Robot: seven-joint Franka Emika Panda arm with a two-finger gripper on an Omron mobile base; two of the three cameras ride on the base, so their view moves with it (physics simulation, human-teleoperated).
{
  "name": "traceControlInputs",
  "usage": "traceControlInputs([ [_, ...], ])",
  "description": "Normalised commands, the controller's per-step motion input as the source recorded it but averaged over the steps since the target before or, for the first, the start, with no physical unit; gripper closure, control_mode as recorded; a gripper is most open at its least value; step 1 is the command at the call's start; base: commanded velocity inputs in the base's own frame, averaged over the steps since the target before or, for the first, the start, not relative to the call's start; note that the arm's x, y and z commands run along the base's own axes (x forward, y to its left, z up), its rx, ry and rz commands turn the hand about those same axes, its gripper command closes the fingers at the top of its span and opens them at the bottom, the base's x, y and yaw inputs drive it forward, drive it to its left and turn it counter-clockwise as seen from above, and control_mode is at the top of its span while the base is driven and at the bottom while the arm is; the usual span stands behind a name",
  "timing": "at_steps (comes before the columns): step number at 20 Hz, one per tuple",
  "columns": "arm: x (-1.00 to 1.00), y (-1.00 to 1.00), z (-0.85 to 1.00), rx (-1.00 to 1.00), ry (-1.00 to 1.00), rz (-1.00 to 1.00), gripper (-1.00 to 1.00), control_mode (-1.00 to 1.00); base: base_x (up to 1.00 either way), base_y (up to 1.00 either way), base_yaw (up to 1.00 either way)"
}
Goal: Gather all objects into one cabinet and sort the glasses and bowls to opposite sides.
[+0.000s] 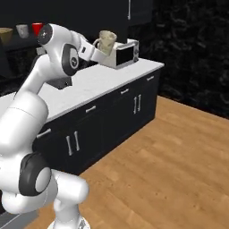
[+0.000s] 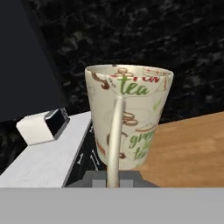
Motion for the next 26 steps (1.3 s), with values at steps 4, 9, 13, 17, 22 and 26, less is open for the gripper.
traceControlInputs([
  [4,0.0,0.0,0.0,0.0,0.0,0.0,1.0,1.0,0.99,0.16,0.29],
  [9,0.0,0.0,0.0,0.0,0.0,0.0,1.0,1.0,0.88,0.05,0.4],
  [13,0.0,0.0,0.0,0.0,0.0,0.0,1.0,1.0,0.79,0.0,0.5],
  [17,0.0,0.0,0.0,0.0,0.0,0.0,1.0,1.0,0.72,0.0,0.56],
  [22,0.0,0.0,0.0,0.0,0.0,0.0,1.0,1.0,0.66,0.0,0.58],
  [26,0.0,0.0,0.0,0.0,0.0,0.0,1.0,1.0,0.61,0.0,0.58],
])
